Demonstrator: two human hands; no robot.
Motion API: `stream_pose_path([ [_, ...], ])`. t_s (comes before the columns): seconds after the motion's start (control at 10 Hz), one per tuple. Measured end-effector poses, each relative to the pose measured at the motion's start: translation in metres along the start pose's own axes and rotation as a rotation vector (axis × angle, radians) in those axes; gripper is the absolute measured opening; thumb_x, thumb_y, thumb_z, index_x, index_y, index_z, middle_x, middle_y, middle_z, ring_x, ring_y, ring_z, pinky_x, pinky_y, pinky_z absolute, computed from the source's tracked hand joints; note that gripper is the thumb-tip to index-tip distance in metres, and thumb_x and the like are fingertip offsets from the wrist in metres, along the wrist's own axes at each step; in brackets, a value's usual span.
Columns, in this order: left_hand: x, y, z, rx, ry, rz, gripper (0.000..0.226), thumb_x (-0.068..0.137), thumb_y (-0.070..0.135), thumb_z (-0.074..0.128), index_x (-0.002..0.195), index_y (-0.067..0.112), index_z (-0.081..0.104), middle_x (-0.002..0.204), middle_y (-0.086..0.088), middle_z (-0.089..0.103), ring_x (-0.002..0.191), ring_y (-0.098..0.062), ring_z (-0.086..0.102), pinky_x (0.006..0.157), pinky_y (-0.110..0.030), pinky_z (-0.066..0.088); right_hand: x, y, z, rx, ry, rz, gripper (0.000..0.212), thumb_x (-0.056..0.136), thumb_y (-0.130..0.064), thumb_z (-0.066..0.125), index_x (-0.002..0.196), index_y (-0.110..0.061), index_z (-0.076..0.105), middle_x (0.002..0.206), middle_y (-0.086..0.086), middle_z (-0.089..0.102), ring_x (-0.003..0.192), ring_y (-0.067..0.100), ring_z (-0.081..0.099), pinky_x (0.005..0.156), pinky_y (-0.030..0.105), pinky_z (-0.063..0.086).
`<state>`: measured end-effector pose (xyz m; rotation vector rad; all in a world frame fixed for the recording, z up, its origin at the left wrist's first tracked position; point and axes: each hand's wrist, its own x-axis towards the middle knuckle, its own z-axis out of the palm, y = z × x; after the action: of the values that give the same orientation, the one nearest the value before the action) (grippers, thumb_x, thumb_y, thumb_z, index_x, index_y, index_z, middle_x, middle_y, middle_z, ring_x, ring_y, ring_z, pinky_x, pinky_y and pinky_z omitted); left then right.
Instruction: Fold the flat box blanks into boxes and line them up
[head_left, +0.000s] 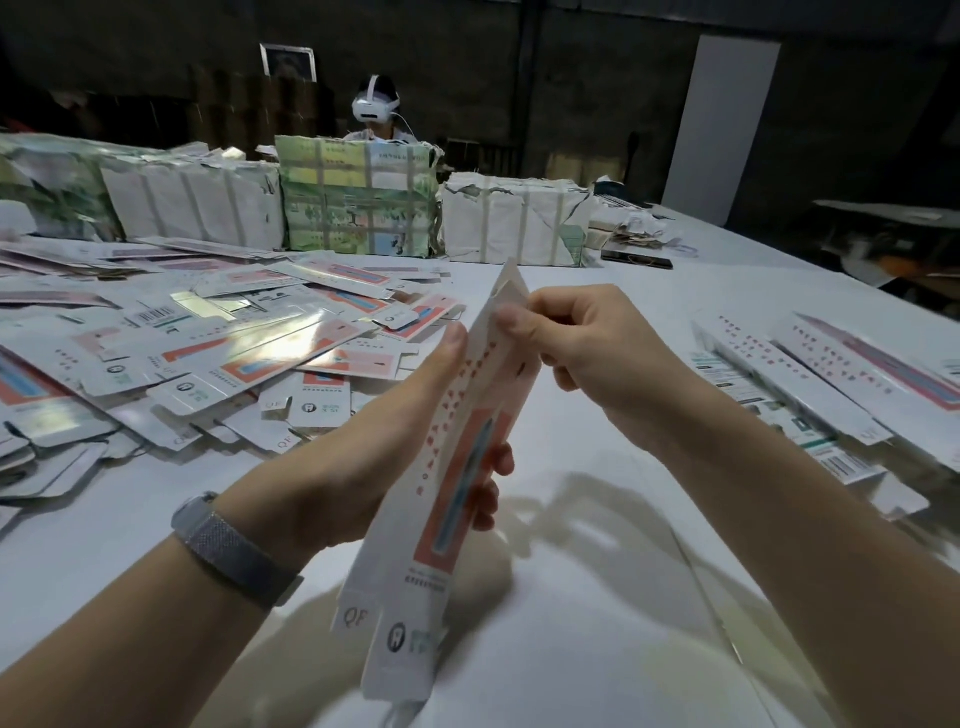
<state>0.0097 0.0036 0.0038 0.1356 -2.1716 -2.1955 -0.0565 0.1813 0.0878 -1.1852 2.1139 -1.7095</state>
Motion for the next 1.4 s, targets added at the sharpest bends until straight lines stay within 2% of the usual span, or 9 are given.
stream_pose_path([
  [0.3,-0.011,0.015,0.023,-0.012,0.028,0.044,0.055,0.075,0.079,0.057,0.097,0.029,0.059,0.058,0.004,0.060,0.039,-0.011,0.054,0.039,-0.024,0.045,0.007,-0.001,-0.006,0.069,0.058,0.140,0.027,0.095,-0.018,0.063,0.069,-0.010,0.065,0.057,-0.004,0.042,0.051,0.007,0.033,0.052,0.020,0.029],
  [0.5,-0.042,0.030,0.034,0.144,0.115,0.045,0.080,0.052,0.056,0.087,0.120,0.040,0.046,0.088,-0.002,0.071,0.069,-0.020,0.070,0.063,-0.040,0.062,0.006,0.010,0.013,0.035,0.157,0.036,0.033,0.095,-0.018,0.064,0.063,-0.012,0.059,0.050,-0.011,0.052,0.049,0.002,0.043,0.050,0.013,0.036],
  [0.7,-0.043,0.036,0.028,0.487,0.365,0.421,0.071,0.066,0.035,0.070,0.132,0.042,0.046,0.087,0.002,0.064,0.072,-0.012,0.065,0.067,-0.031,0.056,0.004,0.014,0.020,0.097,0.276,-0.043,0.020,0.090,-0.019,0.070,0.072,-0.014,0.067,0.058,-0.006,0.056,0.053,0.005,0.049,0.050,0.014,0.039],
  [0.8,-0.043,0.034,0.029,0.300,0.343,0.457,0.068,0.075,0.030,0.068,0.135,0.048,0.043,0.099,0.009,0.070,0.086,-0.012,0.071,0.070,-0.029,0.060,0.002,0.015,0.022,0.035,0.395,-0.120,0.004,0.089,-0.029,0.070,0.092,-0.029,0.067,0.068,-0.008,0.048,0.063,0.006,0.046,0.056,0.023,0.042],
  [0.9,-0.042,0.035,0.027,0.073,0.345,0.424,0.081,0.080,0.031,0.064,0.152,0.045,0.029,0.120,0.003,0.067,0.093,-0.019,0.075,0.071,-0.035,0.062,0.001,0.019,0.027,0.033,0.340,-0.027,0.021,0.095,-0.038,0.061,0.116,-0.035,0.059,0.082,-0.002,0.053,0.069,0.011,0.050,0.063,0.033,0.046],
  [1.0,-0.042,0.033,0.031,0.082,0.335,0.457,0.077,0.084,0.033,0.058,0.155,0.039,0.027,0.126,-0.004,0.065,0.097,-0.018,0.074,0.074,-0.032,0.061,-0.002,0.017,0.037,0.164,0.150,0.023,0.020,0.104,-0.038,0.044,0.115,-0.039,0.061,0.101,0.008,0.070,0.078,0.032,0.064,0.070,0.050,0.058],
  [1.1,-0.040,0.030,0.034,0.072,0.302,0.466,0.068,0.086,0.029,0.050,0.151,0.038,0.032,0.110,0.002,0.071,0.090,-0.010,0.072,0.071,-0.023,0.057,-0.005,0.018,0.042,0.247,0.120,-0.009,0.023,0.104,-0.036,0.044,0.108,-0.052,0.060,0.095,0.004,0.072,0.078,0.026,0.063,0.068,0.051,0.057],
  [1.3,-0.039,0.030,0.029,0.060,0.270,0.434,0.059,0.085,0.027,0.048,0.138,0.050,0.037,0.098,-0.001,0.074,0.086,-0.018,0.071,0.074,-0.032,0.061,-0.003,0.025,0.040,0.262,0.058,-0.012,0.027,0.104,-0.034,0.045,0.128,-0.046,0.050,0.113,0.029,0.059,0.083,0.025,0.058,0.073,0.041,0.050],
  [1.4,-0.035,0.032,0.028,0.082,0.291,0.441,0.051,0.083,0.026,0.051,0.126,0.054,0.044,0.098,-0.003,0.073,0.092,-0.027,0.070,0.079,-0.041,0.062,0.000,0.026,0.040,0.286,0.049,-0.042,0.031,0.106,-0.028,0.042,0.135,-0.035,0.051,0.114,0.006,0.072,0.091,0.016,0.070,0.070,0.028,0.056],
])
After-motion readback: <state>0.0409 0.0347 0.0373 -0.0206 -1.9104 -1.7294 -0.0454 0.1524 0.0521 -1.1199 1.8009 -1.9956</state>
